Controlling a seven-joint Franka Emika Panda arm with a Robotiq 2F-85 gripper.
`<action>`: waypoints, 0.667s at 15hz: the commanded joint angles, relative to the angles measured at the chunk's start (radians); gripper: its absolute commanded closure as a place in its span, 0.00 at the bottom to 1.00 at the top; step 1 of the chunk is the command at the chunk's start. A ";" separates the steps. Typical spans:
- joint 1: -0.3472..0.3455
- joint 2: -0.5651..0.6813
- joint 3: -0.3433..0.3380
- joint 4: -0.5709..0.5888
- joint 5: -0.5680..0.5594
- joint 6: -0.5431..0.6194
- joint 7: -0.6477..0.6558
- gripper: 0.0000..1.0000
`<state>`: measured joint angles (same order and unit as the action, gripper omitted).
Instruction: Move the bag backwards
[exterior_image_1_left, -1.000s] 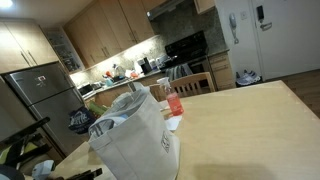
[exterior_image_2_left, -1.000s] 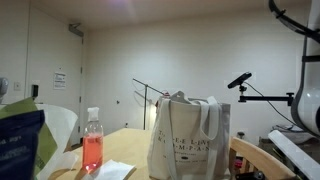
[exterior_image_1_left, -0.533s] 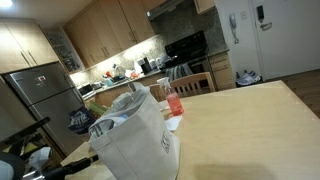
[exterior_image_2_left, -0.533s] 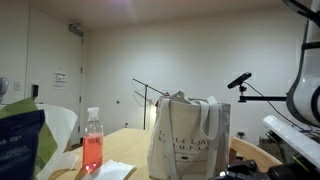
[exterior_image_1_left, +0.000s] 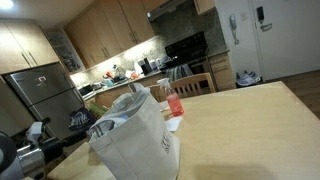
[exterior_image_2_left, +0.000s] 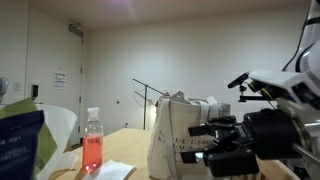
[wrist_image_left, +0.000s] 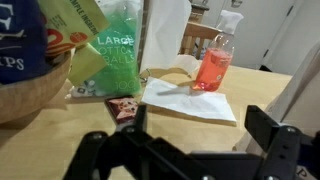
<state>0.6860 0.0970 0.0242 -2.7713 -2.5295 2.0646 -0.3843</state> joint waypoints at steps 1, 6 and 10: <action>-0.142 -0.018 0.101 -0.010 0.065 -0.043 -0.022 0.00; -0.261 0.021 0.180 -0.001 0.061 -0.066 -0.010 0.00; -0.266 0.029 0.183 0.000 0.062 -0.069 -0.010 0.00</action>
<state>0.4807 0.1236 0.1482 -2.7709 -2.4659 2.0015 -0.3892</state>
